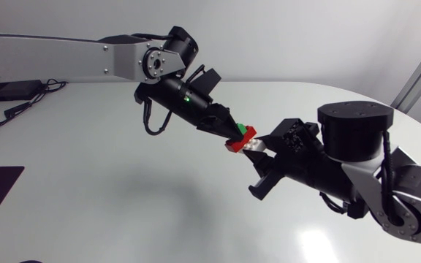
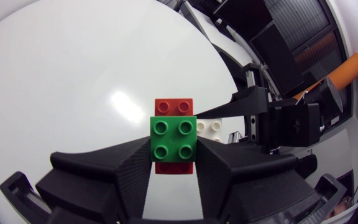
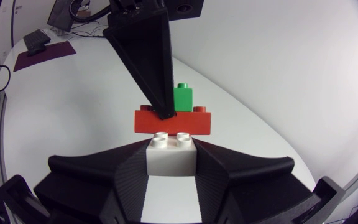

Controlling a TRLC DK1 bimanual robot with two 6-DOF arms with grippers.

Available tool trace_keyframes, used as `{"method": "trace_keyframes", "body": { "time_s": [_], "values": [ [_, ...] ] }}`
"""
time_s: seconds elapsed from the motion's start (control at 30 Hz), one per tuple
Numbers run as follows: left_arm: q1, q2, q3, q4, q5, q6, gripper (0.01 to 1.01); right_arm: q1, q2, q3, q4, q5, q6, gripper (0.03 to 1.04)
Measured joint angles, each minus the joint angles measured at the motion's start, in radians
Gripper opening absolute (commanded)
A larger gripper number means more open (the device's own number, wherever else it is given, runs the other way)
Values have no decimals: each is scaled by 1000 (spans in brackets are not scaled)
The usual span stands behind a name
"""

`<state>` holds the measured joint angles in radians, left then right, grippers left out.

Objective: Separate the duplo bricks

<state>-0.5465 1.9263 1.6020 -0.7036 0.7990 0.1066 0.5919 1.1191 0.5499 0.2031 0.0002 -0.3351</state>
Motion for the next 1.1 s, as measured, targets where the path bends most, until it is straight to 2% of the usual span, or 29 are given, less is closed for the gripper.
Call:
{"method": "trace_keyframes", "body": {
  "time_s": [0.27,0.43,0.53,0.77,0.93,1.1],
  "values": [
    [15,-3,1,-15,122,-4,72,13,-16,-39,14,12,-22,95],
    [23,-8,1,-18,129,-2,72,19,-16,-43,14,30,-25,95],
    [40,-16,10,-26,26,16,74,0,-13,-42,14,29,-25,97],
    [100,-27,29,-68,-219,122,74,-145,81,-37,43,7,-17,107],
    [108,-31,8,-87,-293,189,74,-187,227,-34,142,-5,-16,113],
    [108,-34,-38,-90,-344,219,75,-208,378,7,180,-21,-2,123]
  ]
}}
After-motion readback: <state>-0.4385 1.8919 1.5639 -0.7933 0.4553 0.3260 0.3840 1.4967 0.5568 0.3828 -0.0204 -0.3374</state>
